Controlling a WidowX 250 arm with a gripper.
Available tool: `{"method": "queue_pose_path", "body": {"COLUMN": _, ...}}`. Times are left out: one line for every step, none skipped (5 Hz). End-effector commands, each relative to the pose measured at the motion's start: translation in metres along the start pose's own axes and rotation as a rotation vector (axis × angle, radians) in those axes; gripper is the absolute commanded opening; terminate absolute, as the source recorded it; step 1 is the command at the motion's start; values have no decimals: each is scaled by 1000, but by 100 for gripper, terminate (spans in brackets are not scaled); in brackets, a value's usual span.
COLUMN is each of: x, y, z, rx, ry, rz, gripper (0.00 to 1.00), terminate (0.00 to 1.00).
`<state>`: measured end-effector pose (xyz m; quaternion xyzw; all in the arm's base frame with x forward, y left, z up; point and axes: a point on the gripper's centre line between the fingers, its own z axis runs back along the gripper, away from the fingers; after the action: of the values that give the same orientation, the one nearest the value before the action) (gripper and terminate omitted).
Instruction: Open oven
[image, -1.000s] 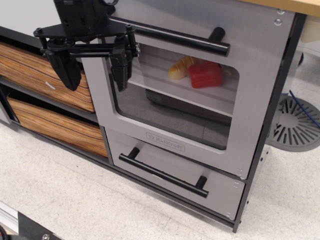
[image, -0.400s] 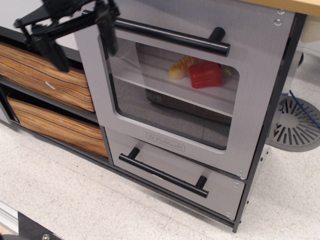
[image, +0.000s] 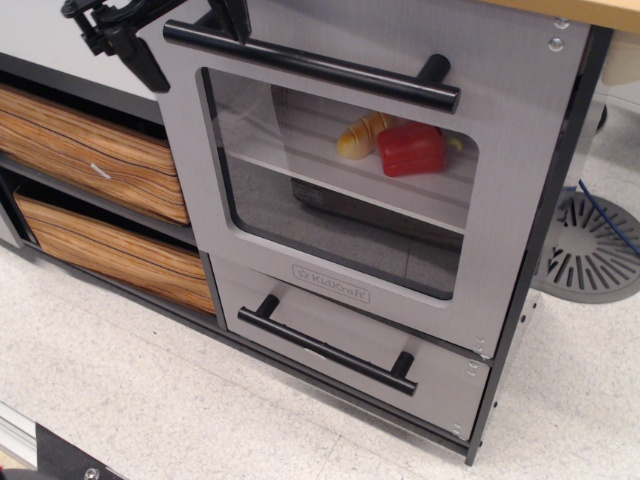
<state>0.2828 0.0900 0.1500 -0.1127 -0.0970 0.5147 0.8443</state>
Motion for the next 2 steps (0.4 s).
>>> {"method": "queue_pose_path", "body": {"x": 19, "y": -19, "z": 5, "rx": -85, "ry": -90, "rz": 47, "gripper": 100, "terminate": 0}}
{"method": "queue_pose_path", "body": {"x": 16, "y": -17, "z": -9, "rx": -65, "ry": -112, "rz": 33, "gripper": 100, "terminate": 0}}
